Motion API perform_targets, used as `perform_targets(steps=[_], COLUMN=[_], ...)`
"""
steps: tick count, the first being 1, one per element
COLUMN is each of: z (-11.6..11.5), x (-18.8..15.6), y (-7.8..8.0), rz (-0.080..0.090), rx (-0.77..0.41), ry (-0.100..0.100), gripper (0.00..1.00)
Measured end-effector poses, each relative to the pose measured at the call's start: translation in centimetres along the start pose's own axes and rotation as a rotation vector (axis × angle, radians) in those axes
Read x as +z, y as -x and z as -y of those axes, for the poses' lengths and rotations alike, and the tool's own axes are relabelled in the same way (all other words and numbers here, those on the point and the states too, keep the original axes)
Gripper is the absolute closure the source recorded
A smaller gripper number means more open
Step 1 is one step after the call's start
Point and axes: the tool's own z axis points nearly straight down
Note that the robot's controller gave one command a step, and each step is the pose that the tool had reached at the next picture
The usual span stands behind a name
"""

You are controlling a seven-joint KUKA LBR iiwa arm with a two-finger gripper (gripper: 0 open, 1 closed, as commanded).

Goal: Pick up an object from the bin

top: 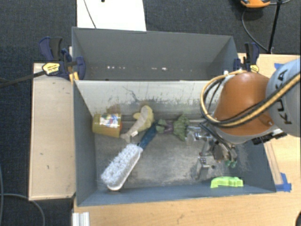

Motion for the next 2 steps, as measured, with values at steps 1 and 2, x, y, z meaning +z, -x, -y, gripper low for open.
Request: perform_targets(steps=[1, 2], z=[0.0, -1.1], x=[-0.2, -1.7], y=[0.0, 0.3], rz=[0.002, 0.007], rx=[0.0, -0.203], ry=[0.0, -0.002], gripper=[0.0, 0.0])
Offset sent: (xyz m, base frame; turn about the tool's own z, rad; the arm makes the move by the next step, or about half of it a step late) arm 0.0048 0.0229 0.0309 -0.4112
